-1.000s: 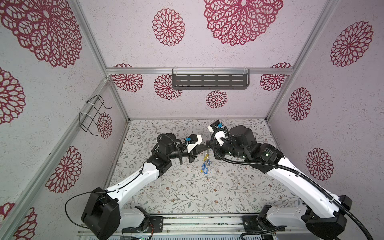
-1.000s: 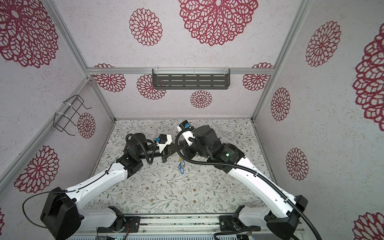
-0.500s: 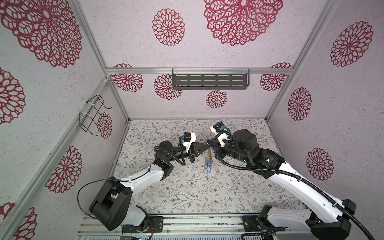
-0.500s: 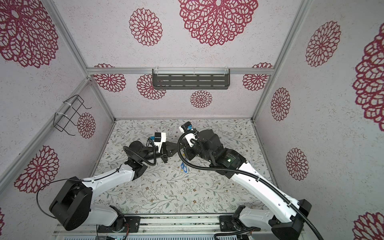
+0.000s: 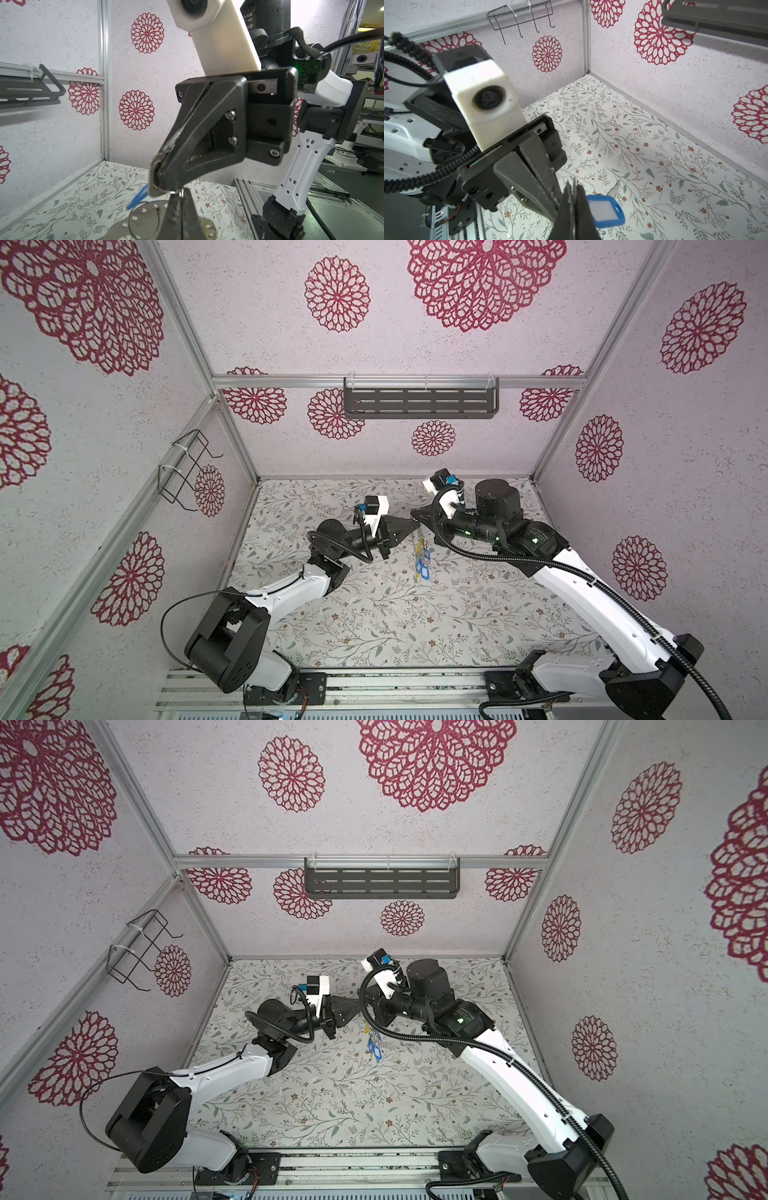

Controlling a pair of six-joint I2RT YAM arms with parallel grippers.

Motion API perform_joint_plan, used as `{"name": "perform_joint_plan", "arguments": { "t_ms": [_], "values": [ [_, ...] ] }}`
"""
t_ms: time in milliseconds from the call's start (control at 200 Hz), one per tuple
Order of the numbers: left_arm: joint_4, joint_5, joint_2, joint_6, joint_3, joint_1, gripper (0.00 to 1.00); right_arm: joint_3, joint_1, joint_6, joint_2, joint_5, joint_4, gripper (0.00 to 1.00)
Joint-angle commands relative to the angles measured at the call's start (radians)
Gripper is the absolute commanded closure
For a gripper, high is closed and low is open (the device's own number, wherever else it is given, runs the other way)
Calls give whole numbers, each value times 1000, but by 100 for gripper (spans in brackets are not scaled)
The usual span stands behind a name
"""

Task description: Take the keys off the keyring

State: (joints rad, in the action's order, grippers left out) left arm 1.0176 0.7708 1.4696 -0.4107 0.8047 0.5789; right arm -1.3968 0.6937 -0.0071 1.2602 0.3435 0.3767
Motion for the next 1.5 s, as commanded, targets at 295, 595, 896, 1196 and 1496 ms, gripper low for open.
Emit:
{"name": "perform_joint_plan", "arguments": {
  "t_ms": [295, 595, 896, 1196, 1496],
  "values": [
    [15, 25, -24, 3, 19, 29, 100, -36, 36, 19, 39, 157, -117, 100],
    [191, -91, -31, -54, -45, 21, 100, -3, 20, 16, -67, -91, -60, 81],
    [389, -123, 40, -166, -66, 22, 100, -8, 15, 41, -135, -174, -61, 62],
    [336, -158, 12, -123, -79, 23, 100, 76, -50, 111, -220, -125, -82, 88],
    [240, -164, -31, -68, -76, 22, 100, 127, -54, 123, -178, 51, -89, 73]
  ]
}}
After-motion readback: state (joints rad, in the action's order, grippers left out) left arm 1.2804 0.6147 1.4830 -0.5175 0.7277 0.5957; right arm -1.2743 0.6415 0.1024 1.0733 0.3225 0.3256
